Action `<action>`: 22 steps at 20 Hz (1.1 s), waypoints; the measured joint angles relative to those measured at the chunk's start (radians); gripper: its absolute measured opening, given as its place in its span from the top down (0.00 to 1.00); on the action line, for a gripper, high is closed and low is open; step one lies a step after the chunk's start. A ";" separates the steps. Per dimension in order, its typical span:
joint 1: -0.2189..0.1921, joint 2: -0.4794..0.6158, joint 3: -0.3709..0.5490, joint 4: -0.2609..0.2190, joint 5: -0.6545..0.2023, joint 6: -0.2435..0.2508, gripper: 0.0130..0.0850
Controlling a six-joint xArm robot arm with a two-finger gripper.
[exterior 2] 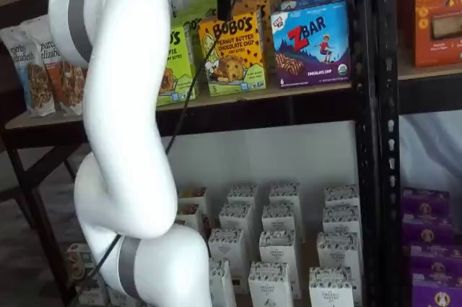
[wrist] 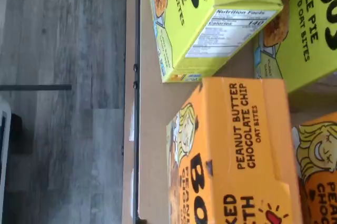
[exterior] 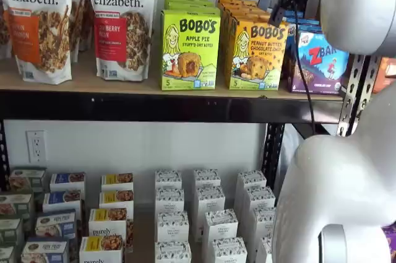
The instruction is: Pick up the orange box on the top shelf, the fifth box from the left
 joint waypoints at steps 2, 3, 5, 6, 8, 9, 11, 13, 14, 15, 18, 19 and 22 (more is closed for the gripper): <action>0.007 0.002 0.013 -0.008 -0.011 0.001 0.00; 0.010 0.004 0.019 -0.013 -0.015 0.001 0.00; 0.018 0.004 0.036 -0.021 -0.030 0.002 0.00; 0.020 0.003 0.043 -0.023 -0.036 0.002 0.00; 0.026 -0.001 0.062 -0.029 -0.052 0.003 0.00; 0.028 -0.002 0.069 -0.031 -0.057 0.003 0.00; 0.032 -0.004 0.083 -0.037 -0.068 0.003 0.00; 0.035 -0.003 0.091 -0.040 -0.069 0.004 0.00; 0.036 0.003 0.086 -0.040 -0.058 0.004 0.00; 0.037 0.006 0.084 -0.041 -0.051 0.005 0.00; 0.039 0.005 0.094 -0.049 -0.056 0.004 0.00; 0.039 0.004 0.098 -0.050 -0.060 0.003 0.00; 0.035 0.003 0.105 -0.049 -0.065 -0.001 0.00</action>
